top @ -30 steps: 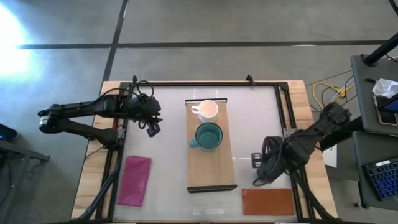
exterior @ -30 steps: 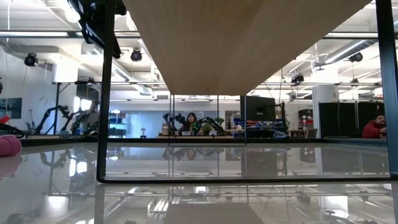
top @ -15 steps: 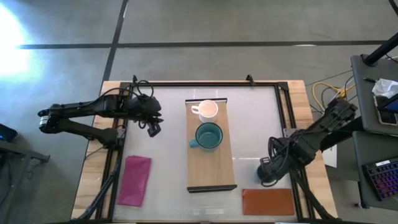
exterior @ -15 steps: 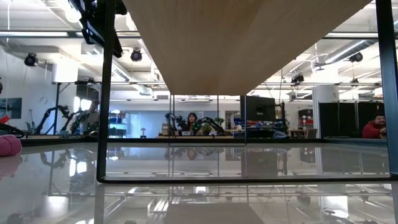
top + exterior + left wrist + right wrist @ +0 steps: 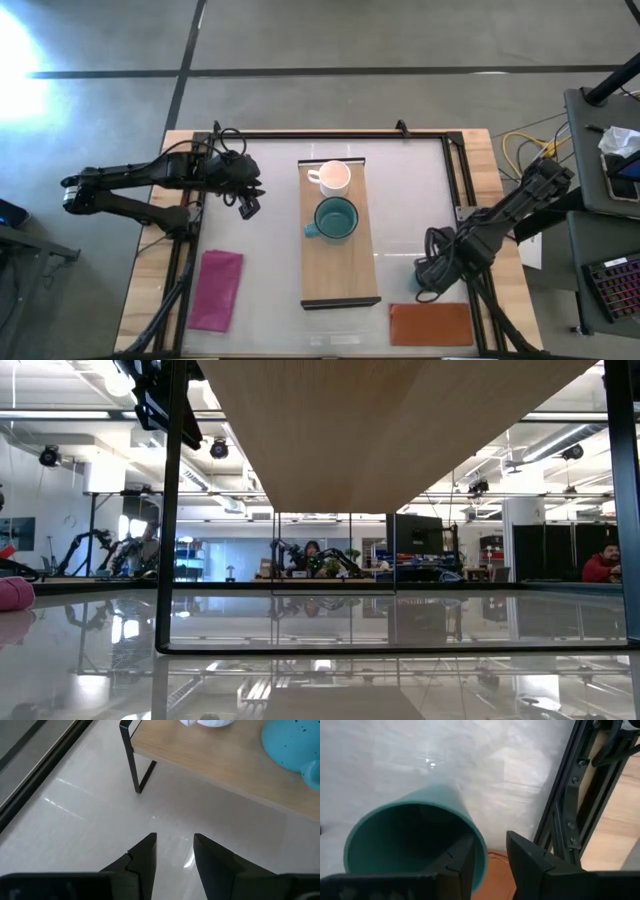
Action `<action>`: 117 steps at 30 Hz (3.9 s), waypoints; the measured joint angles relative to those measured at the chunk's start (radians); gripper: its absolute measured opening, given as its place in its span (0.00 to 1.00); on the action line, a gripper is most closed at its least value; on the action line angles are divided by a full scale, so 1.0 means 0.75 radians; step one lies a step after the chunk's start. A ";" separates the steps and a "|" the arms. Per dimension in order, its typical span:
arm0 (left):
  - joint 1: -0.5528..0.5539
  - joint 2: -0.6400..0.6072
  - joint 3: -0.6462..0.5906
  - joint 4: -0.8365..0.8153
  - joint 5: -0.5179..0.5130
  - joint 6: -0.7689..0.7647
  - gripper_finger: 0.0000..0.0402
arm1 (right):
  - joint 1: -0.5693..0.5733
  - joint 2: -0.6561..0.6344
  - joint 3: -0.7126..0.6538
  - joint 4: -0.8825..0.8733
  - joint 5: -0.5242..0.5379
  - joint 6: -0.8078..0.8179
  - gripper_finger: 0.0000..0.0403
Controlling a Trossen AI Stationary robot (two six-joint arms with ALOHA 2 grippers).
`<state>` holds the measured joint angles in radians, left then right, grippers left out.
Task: Stack small to large cups/mugs on shelf
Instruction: Put the green cup on the shelf
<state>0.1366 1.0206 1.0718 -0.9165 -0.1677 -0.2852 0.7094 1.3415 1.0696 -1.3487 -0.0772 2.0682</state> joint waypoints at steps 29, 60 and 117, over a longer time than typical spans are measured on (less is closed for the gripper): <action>0.001 0.000 0.000 0.025 -0.003 -0.033 0.29 | -0.001 0.002 -0.078 0.200 0.033 -0.096 0.02; 0.001 0.001 0.000 0.025 -0.002 -0.070 0.29 | -0.420 0.502 1.304 -0.296 0.383 -1.172 0.02; 0.001 0.000 -0.053 0.014 0.012 -0.054 0.29 | -0.526 0.869 1.625 -0.289 0.138 -1.090 0.12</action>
<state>0.1371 1.0206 1.0322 -0.9061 -0.1585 -0.3260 0.3147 1.9936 2.2883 -1.5652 0.0263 1.2505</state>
